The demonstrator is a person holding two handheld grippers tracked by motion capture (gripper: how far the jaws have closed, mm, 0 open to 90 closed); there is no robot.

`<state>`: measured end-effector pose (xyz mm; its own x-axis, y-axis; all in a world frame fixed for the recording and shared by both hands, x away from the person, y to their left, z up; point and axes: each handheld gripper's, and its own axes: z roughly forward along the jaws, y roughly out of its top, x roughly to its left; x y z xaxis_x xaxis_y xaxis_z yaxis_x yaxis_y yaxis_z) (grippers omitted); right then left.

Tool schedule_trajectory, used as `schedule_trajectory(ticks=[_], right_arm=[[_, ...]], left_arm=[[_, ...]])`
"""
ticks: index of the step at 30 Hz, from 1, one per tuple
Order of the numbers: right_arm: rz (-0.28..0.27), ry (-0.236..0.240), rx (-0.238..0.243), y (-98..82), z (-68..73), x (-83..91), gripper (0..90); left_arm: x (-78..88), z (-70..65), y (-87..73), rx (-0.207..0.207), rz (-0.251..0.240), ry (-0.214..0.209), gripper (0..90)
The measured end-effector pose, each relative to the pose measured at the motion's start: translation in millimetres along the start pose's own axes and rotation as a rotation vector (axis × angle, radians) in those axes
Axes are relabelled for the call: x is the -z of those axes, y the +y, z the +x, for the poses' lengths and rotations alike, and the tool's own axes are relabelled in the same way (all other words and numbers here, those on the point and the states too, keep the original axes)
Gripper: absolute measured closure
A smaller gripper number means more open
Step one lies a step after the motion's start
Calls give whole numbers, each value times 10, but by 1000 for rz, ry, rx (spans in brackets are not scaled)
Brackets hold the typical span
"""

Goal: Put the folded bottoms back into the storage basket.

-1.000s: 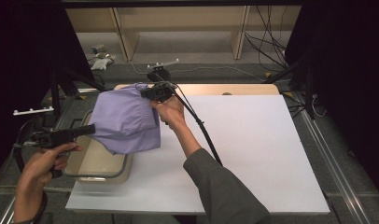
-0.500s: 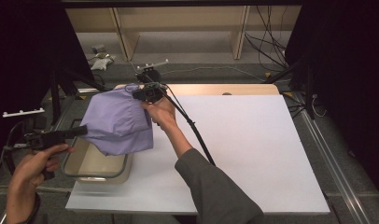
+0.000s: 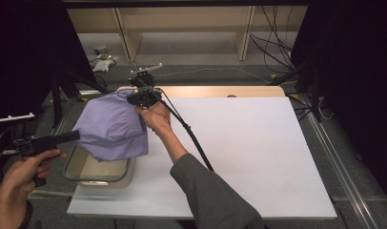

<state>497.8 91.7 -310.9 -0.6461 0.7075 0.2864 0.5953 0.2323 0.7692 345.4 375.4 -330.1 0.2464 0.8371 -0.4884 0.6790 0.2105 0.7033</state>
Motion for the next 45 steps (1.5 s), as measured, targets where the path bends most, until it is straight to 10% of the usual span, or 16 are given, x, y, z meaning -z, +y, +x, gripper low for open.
schedule_trajectory(ticks=[45], right_arm=[[71,6,10,-142,183,-341,804]], left_arm=[[-58,332,-114,72,59,101,860]])
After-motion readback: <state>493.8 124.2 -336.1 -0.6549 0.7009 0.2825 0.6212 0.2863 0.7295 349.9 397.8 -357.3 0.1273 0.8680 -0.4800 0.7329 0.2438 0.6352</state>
